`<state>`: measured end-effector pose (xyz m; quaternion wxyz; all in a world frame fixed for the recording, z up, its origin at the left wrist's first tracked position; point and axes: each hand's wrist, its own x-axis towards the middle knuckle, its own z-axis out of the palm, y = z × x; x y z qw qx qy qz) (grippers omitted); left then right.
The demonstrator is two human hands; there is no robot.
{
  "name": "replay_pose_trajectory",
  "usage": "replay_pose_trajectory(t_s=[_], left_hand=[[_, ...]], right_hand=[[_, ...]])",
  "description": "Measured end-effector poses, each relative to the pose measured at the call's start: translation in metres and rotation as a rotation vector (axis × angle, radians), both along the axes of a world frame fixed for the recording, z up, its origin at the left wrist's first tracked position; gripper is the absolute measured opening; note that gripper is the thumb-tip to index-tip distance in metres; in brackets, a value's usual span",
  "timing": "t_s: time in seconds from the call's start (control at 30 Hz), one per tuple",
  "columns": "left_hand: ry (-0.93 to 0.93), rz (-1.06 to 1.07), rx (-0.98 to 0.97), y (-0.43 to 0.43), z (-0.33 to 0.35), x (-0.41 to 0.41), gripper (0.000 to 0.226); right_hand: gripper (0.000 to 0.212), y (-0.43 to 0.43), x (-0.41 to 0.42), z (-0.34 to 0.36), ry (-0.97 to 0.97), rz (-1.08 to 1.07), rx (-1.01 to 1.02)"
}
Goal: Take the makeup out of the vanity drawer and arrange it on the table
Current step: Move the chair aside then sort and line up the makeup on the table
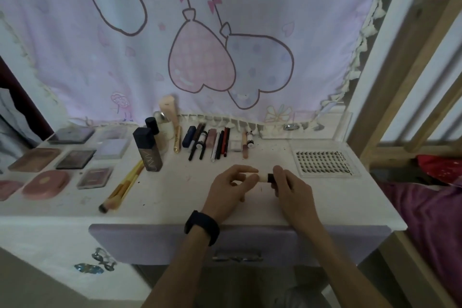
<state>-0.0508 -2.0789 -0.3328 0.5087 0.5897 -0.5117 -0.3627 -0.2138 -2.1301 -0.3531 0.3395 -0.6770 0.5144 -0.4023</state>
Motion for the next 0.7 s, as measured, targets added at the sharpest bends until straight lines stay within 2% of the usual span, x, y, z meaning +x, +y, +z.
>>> replay_pose_trajectory(t_s=[0.1, 0.23, 0.33, 0.4, 0.5, 0.57, 0.63, 0.67, 0.7], left_hand=[[-0.054, 0.044, -0.013, 0.002, -0.001, 0.002, 0.016], [-0.049, 0.097, -0.013, 0.0, -0.002, -0.003, 0.015], [-0.038, 0.116, -0.028, 0.0, -0.003, -0.003, 0.015], [-0.038, 0.113, -0.033, 0.0, -0.003, -0.004, 0.015], [-0.038, 0.109, -0.04, 0.0, -0.004, -0.004, 0.015], [-0.044, 0.1, -0.045, -0.001, -0.005, -0.004, 0.014], [-0.033, 0.1, -0.051, -0.001, -0.006, -0.005, 0.012], [-0.024, 0.105, -0.051, -0.001, -0.006, -0.005, 0.011], [-0.019, 0.107, -0.052, -0.001, -0.005, -0.006, 0.011]], right_hand=[[0.035, 0.002, -0.001, 0.003, -0.003, 0.049, 0.004], [0.005, 0.005, -0.006, 0.007, -0.043, 0.126, -0.019], [0.02, 0.007, -0.007, 0.011, -0.136, 0.149, 0.008], [0.018, 0.007, -0.005, 0.016, -0.189, 0.115, 0.079], [0.029, 0.003, -0.004, 0.016, -0.1, 0.071, 0.1], [0.026, 0.002, -0.005, 0.013, -0.054, 0.054, 0.055], [0.008, 0.002, -0.009, 0.01, -0.131, 0.112, 0.044], [0.007, 0.001, -0.011, 0.009, -0.17, 0.152, 0.043], [0.016, 0.001, -0.012, 0.008, -0.194, 0.175, 0.035]])
